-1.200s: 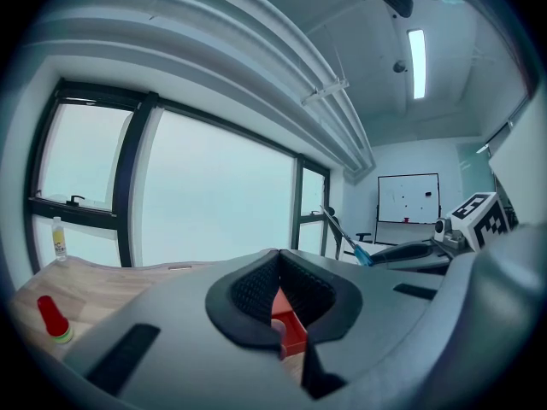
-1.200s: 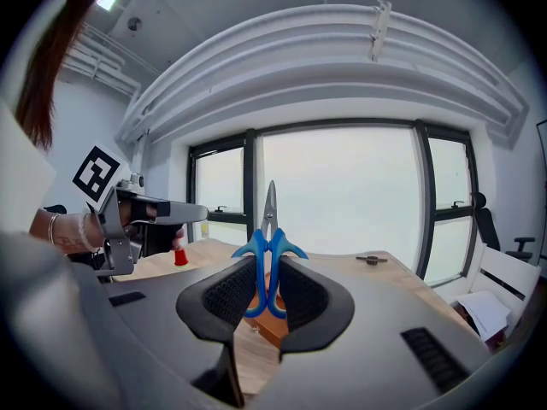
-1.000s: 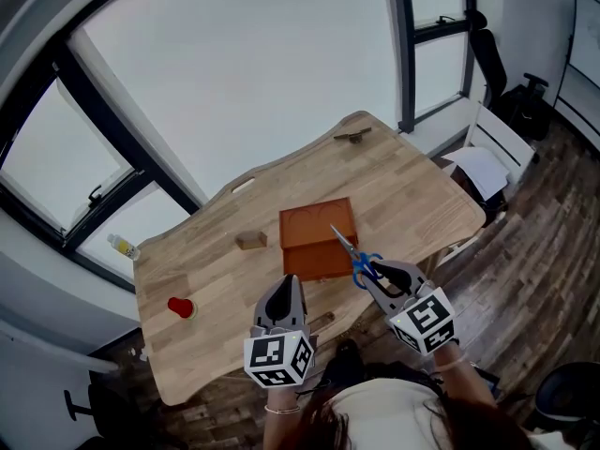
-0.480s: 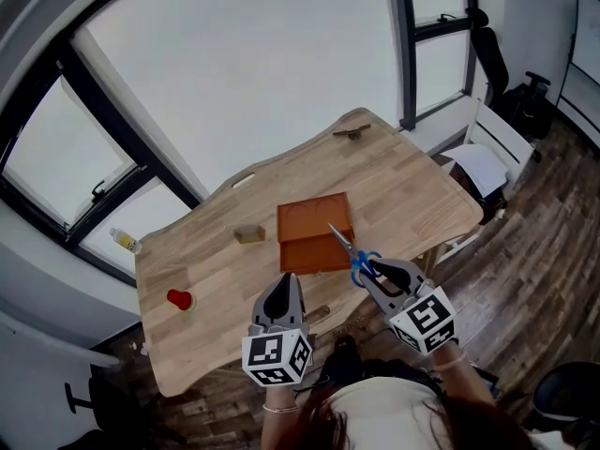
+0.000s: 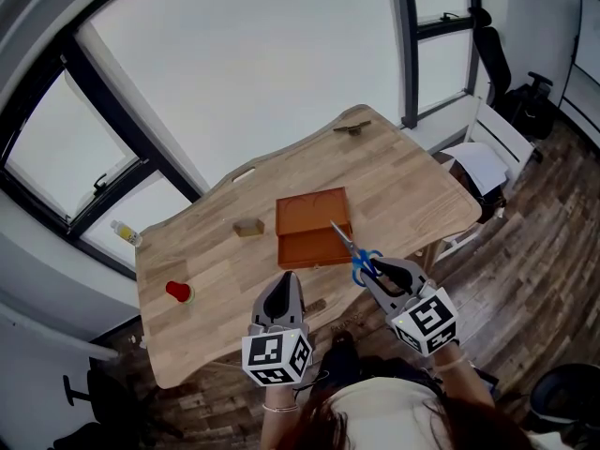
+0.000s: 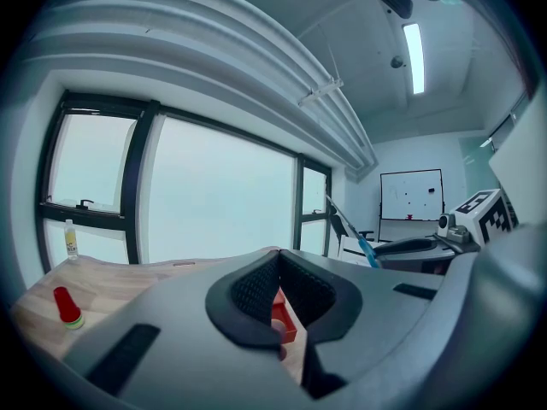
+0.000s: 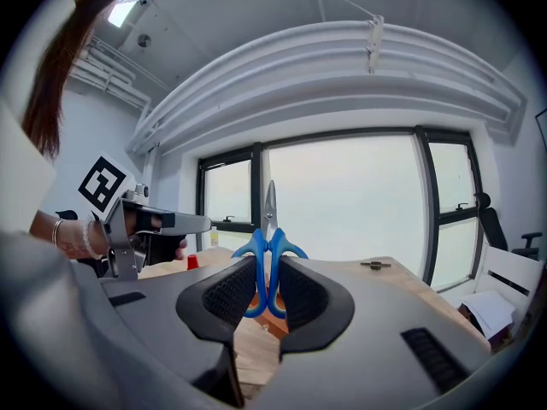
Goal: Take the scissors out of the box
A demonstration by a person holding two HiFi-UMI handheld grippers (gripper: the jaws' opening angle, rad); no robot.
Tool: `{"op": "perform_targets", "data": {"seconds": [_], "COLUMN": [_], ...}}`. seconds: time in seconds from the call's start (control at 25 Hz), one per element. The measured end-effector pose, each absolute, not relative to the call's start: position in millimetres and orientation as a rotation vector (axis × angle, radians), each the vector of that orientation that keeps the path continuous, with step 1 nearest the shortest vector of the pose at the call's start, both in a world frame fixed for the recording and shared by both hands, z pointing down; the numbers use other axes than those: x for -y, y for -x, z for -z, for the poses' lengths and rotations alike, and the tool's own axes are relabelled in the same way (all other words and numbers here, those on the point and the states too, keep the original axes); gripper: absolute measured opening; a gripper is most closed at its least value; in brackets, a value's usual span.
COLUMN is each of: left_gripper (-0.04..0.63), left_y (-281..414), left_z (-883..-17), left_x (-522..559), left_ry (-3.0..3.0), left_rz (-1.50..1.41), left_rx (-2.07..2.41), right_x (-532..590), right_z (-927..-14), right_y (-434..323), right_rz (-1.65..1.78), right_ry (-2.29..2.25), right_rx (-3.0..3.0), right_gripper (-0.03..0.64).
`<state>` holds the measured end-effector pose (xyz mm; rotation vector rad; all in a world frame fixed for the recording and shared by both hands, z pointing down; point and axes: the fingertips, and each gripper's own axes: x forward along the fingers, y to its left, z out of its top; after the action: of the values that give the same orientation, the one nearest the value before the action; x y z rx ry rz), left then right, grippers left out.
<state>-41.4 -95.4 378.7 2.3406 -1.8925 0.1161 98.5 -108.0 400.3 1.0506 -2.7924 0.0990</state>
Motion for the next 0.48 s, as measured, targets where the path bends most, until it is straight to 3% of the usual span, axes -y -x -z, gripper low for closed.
{"op": "perform_targets", "data": {"seconds": [0.48], "left_gripper": [0.018], "left_y": [39], "left_z": [-378], "left_x": [83], "left_ry": [-2.325], "left_rz": [-0.129], "left_rx": [1.916], "right_x": [101], "right_z": [-396], "right_y": [-99], "right_rz": [-0.096], "right_ry": [-1.043], "right_rx": [2.831], "right_gripper": [0.110]}}
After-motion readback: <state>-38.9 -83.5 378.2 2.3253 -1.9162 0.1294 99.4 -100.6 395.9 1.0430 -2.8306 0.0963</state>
